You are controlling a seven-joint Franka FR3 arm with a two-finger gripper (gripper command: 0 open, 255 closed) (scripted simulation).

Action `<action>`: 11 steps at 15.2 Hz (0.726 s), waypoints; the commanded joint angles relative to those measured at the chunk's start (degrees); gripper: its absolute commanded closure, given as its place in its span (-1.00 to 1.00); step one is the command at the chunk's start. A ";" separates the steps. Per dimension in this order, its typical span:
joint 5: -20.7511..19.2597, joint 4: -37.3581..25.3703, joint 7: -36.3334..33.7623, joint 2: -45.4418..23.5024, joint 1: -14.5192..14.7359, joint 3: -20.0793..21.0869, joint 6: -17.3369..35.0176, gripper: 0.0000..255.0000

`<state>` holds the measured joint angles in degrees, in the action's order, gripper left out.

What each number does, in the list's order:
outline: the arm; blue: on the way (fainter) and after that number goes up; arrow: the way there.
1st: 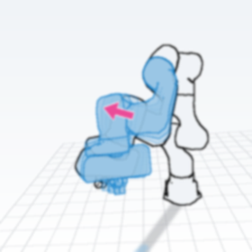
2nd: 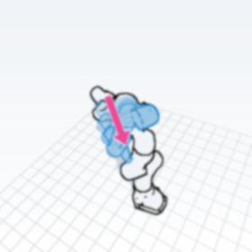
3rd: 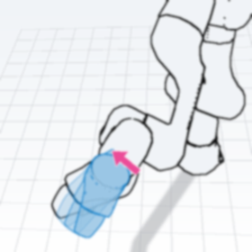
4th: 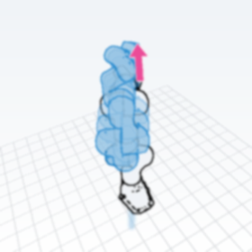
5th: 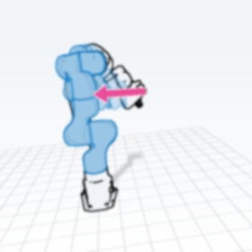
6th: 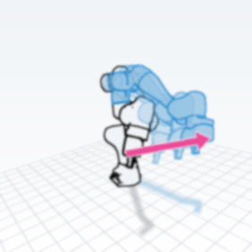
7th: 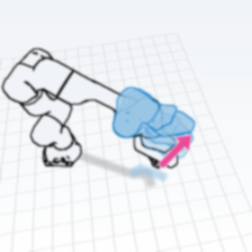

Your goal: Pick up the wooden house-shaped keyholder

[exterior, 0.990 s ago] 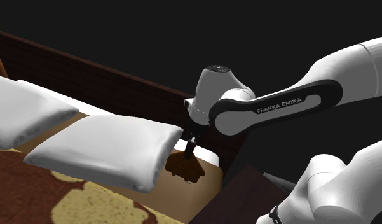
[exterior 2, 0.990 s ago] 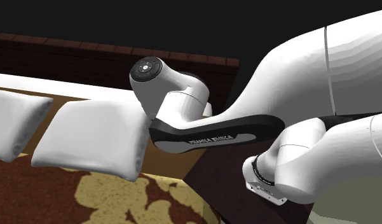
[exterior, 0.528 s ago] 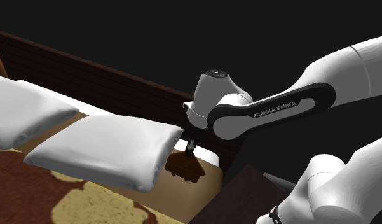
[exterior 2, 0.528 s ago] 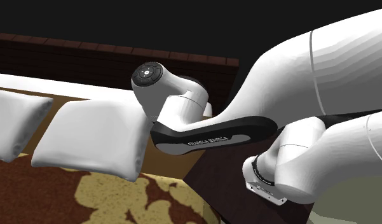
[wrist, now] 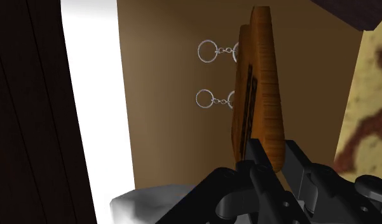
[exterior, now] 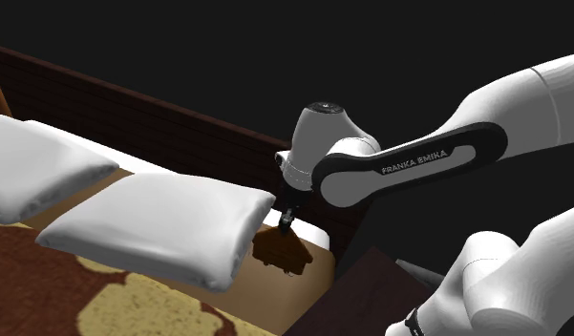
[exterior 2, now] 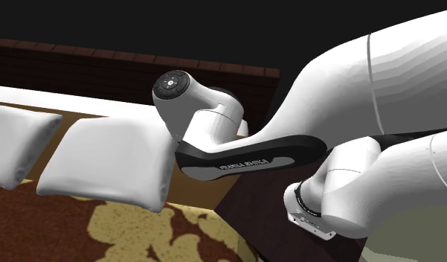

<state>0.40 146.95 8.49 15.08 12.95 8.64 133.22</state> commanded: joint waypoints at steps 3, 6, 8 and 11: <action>0.32 -1.36 0.35 2.20 0.11 -0.21 -3.50 1.00; 0.48 -2.65 0.55 3.54 0.17 -0.34 -6.11 1.00; 0.56 -3.56 0.67 4.36 0.20 -0.44 -7.84 1.00; 0.66 -5.03 0.83 5.46 0.23 -0.57 -10.40 1.00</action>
<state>1.07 142.55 9.18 20.26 13.23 8.19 123.73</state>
